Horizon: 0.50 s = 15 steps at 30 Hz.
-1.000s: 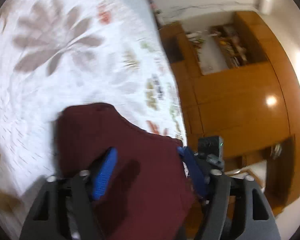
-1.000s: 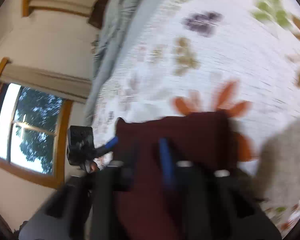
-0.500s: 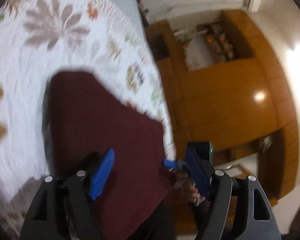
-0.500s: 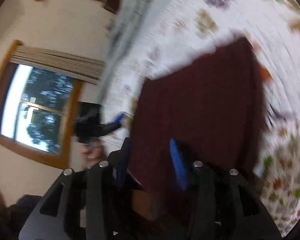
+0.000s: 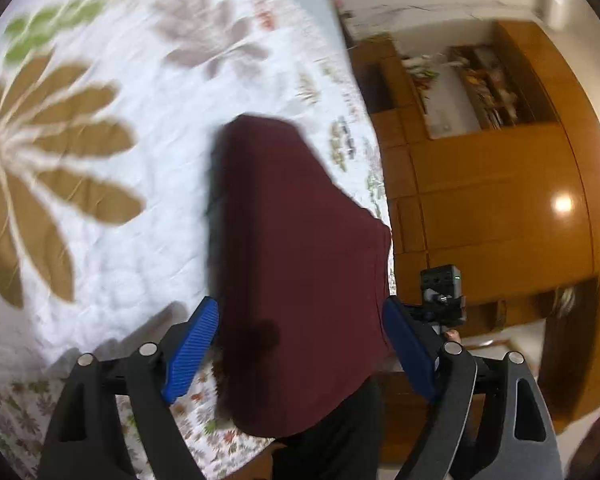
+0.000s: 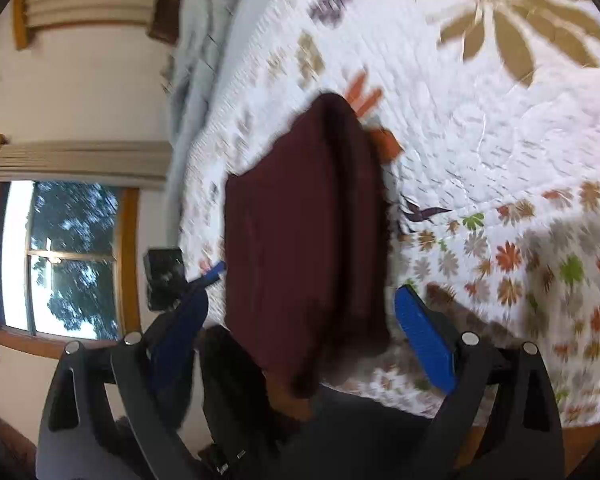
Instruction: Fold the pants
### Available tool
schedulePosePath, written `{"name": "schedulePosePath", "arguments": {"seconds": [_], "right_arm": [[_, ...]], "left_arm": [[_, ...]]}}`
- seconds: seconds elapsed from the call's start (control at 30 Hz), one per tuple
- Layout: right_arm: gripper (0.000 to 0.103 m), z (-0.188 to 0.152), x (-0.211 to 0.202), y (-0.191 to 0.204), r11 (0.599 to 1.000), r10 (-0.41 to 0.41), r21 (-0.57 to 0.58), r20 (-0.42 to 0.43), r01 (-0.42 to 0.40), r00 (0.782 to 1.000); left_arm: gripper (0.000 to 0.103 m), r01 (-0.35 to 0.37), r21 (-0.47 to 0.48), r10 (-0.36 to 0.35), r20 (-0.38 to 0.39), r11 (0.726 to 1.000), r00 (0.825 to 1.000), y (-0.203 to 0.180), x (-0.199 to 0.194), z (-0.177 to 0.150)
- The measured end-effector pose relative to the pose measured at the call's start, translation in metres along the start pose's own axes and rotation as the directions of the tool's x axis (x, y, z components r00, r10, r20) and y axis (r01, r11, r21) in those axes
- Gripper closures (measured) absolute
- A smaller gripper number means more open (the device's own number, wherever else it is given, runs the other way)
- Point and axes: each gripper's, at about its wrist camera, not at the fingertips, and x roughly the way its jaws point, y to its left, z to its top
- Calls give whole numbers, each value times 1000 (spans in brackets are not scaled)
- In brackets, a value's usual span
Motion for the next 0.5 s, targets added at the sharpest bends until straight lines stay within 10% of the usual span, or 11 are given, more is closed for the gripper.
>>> {"name": "schedulePosePath", "arguments": {"seconds": [0.5], "right_arm": [[2,38,77,9,997,-56,-55,-208,45,976]], "left_arm": [[16,16,-39,-23,-188,999,982,19,36,19]]}}
